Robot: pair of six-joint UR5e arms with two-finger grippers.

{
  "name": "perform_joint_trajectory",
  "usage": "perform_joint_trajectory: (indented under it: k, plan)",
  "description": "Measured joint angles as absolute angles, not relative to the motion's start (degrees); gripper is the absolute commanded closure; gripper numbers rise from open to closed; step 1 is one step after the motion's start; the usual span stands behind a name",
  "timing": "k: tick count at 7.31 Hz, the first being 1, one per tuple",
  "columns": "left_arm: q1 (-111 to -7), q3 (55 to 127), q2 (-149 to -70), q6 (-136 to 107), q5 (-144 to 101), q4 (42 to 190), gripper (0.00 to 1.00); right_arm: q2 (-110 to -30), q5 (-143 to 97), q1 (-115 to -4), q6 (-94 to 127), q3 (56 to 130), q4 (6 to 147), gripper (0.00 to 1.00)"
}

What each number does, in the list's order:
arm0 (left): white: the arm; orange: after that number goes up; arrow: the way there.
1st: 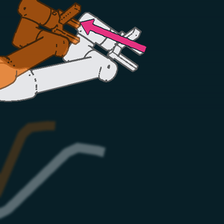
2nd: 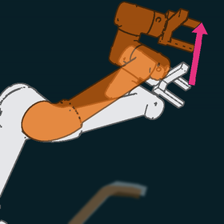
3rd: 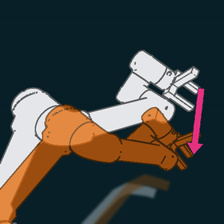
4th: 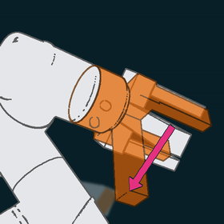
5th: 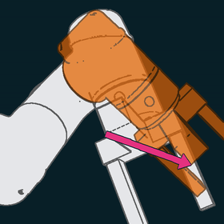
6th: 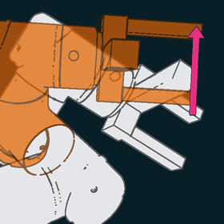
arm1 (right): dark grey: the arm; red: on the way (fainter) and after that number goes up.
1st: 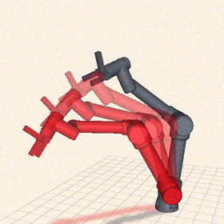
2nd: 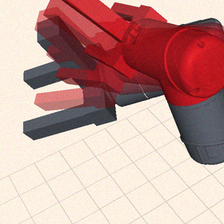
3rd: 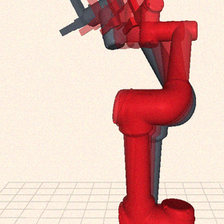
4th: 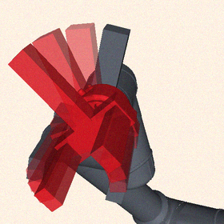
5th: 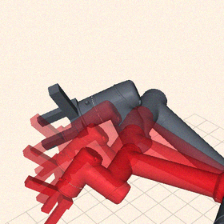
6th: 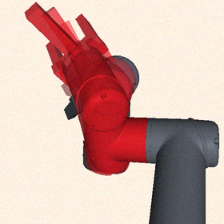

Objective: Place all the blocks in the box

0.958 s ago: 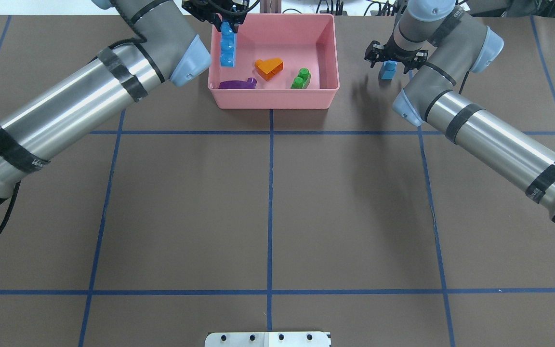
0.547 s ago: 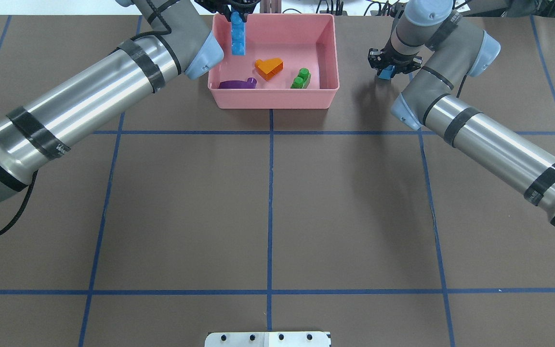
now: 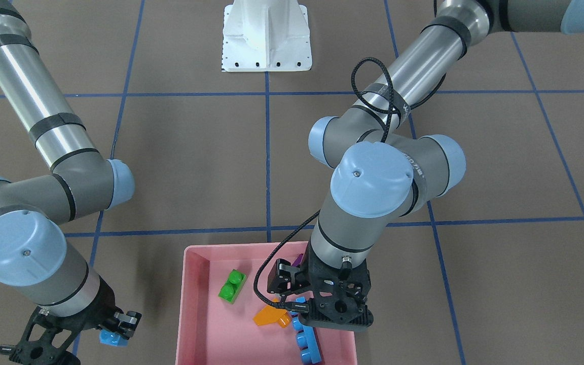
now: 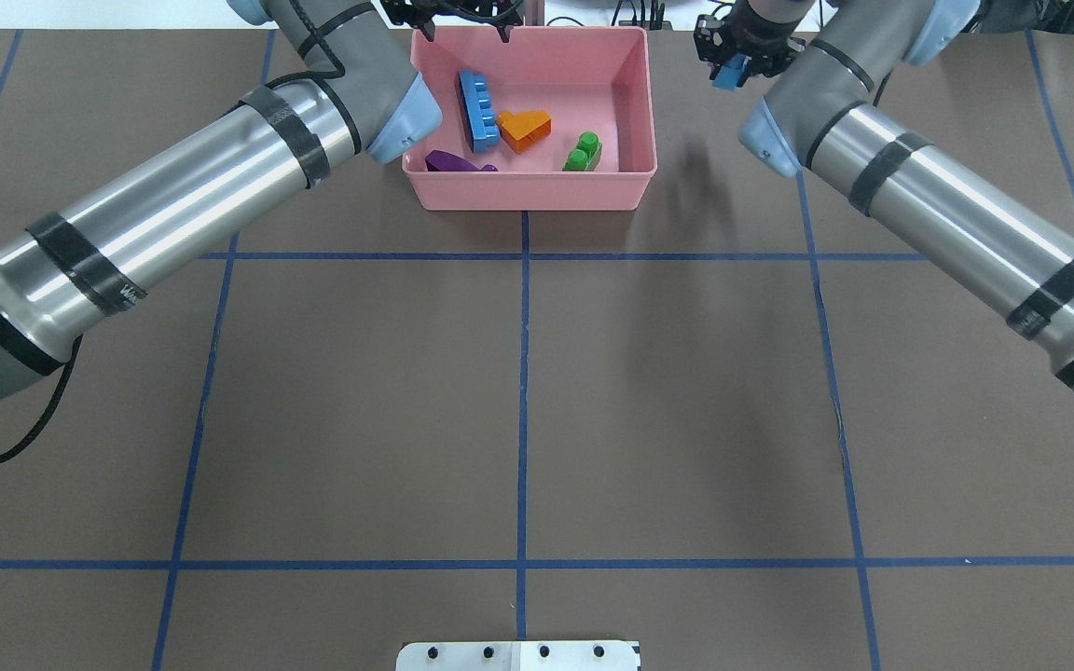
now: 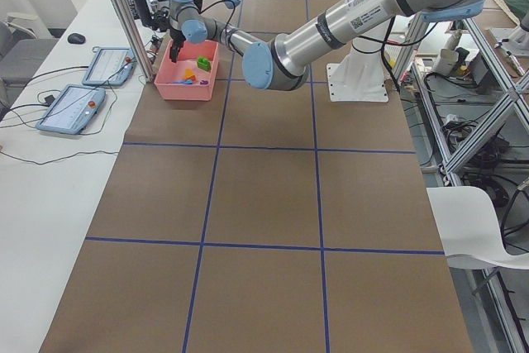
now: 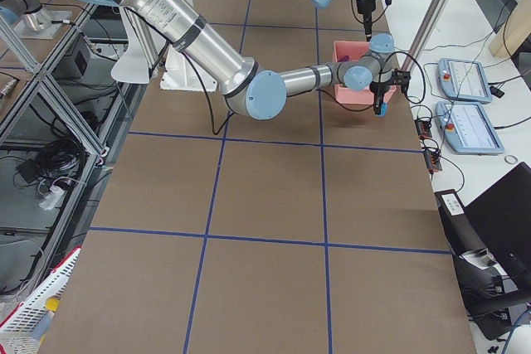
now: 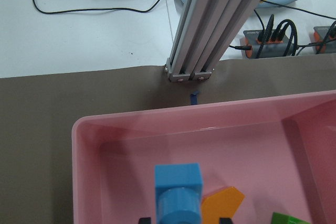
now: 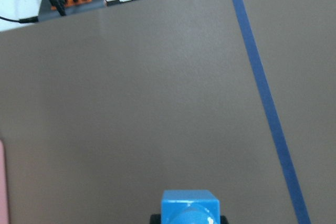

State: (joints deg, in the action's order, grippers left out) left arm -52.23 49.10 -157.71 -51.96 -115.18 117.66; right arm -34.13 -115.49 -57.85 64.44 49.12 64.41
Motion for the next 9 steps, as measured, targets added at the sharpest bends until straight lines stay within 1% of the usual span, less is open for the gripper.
perform_joint_trajectory:
  k: [1,2,4,5,6,7,9]
  plan:
    - [-53.06,53.54,-155.56,-51.58,-117.85,114.40,0.00,-30.99,-115.56,-57.67,67.14,48.95,66.18,1.00]
    - [-54.25,60.72,-150.04,-50.81,-120.67,112.15,0.00,-28.44,-115.00,-56.64,70.50,48.41,66.71,1.00]
    - [-57.82,77.14,-134.92,-45.05,-124.44,109.16,0.00,-25.54,-110.93,-52.58,76.28,46.46,64.80,1.00]
    - [-61.10,83.78,-127.96,-38.43,-126.60,106.19,0.00,-25.16,-108.99,-50.53,78.17,45.09,62.45,1.00]
    - [-64.49,89.26,-121.50,-30.47,-128.06,102.59,0.00,-25.03,-107.22,-48.74,79.10,44.05,60.78,0.74]
    - [-67.66,93.21,-115.11,-21.99,-128.72,99.75,0.00,-24.99,-106.28,-47.48,79.46,43.46,60.04,0.01]
    - [-73.19,95.71,-105.65,-10.03,-130.58,98.01,0.00,-25.07,-106.74,-47.11,79.46,43.93,59.90,0.00]
